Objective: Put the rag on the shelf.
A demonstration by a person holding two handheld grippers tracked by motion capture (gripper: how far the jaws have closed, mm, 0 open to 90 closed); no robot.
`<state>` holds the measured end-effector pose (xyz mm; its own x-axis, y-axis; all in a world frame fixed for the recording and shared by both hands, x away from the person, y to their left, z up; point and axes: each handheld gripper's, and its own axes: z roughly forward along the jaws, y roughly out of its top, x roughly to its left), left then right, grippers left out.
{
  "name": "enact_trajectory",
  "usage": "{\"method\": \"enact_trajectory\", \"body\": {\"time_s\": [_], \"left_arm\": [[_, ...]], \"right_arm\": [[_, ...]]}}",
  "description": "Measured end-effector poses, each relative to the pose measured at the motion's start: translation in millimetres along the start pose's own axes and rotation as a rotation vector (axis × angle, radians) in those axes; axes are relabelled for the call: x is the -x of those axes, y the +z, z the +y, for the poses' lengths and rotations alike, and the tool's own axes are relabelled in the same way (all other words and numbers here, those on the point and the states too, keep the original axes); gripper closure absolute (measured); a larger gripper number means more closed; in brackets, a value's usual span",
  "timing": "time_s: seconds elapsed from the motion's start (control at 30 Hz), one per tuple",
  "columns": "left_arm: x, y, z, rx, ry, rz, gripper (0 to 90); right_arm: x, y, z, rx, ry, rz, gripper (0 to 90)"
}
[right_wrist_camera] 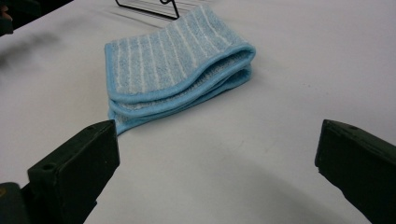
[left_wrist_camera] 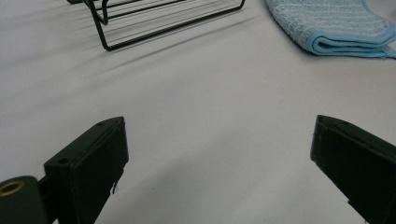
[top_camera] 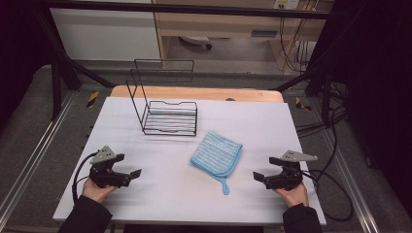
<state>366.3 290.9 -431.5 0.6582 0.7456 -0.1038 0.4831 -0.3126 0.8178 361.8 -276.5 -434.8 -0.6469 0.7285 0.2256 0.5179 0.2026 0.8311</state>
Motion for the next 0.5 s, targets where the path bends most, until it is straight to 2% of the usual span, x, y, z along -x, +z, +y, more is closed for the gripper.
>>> {"method": "enact_trajectory", "body": {"time_s": [0.5], "left_arm": [[3.8,3.5,2.1,-0.016,0.002,0.015,4.2]], "right_arm": [[-3.7,3.7,0.5,-0.008,-0.002,-0.011,1.1]]}}
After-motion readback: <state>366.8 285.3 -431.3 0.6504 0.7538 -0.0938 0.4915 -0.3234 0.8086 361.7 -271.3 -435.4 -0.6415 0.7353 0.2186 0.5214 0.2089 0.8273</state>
